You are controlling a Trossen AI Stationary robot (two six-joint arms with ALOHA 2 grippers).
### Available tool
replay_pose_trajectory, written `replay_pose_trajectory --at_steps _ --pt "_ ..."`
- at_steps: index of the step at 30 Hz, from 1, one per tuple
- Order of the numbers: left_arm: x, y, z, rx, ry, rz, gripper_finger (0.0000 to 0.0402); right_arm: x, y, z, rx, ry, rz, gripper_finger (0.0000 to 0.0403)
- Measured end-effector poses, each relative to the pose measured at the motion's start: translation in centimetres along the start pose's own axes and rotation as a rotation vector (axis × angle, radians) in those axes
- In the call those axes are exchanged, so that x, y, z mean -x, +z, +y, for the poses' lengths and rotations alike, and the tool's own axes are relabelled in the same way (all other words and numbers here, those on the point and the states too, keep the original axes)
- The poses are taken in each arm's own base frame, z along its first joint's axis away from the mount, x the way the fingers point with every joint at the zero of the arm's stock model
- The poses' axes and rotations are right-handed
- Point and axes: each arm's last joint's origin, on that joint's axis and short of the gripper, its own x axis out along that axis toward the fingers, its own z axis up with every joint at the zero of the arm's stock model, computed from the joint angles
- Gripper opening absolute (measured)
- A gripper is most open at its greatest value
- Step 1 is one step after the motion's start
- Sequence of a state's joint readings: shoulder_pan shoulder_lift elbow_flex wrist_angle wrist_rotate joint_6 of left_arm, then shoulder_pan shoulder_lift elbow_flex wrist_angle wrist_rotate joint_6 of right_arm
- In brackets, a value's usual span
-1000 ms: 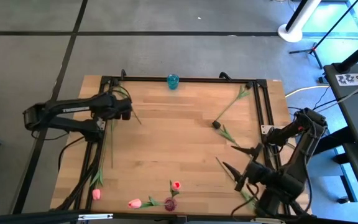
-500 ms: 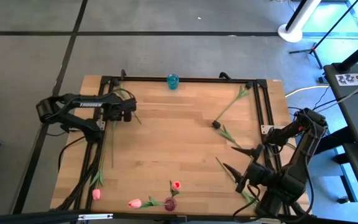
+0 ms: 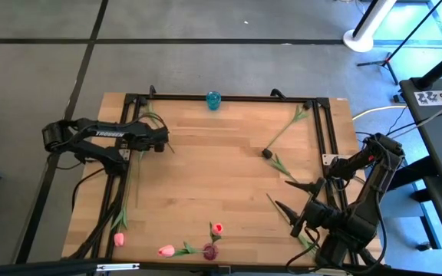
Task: Sort flowers into vase by color
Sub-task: Put the top pink flower into the violet vase
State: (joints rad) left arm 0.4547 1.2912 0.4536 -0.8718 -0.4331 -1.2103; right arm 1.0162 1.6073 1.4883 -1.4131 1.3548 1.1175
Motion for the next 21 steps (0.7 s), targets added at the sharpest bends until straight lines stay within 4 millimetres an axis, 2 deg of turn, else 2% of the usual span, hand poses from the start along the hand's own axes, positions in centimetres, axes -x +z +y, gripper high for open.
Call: replay_pose_trajectory --at_steps 3,7,16,21 --pt "1.2 -0.5 0.4 -0.001 -0.038 -0.039 0.0007 0.0 0.0 0.0 0.002 -0.004 -0.004 0.0317" --pt "4.5 -0.8 1.1 0.015 -0.161 -0.155 0.0004 0.0 0.0 0.0 0.002 -0.004 -0.004 0.0317" --pt "15.1 -2.3 3.9 -0.049 -0.850 -0.530 0.0002 -0.1 0.0 0.0 -0.010 -0.003 -0.005 0.0317" --pt "19.1 -4.2 4.4 -0.212 -1.095 -0.769 0.0002 -0.1 0.1 0.2 -0.031 0.005 0.001 0.0317"
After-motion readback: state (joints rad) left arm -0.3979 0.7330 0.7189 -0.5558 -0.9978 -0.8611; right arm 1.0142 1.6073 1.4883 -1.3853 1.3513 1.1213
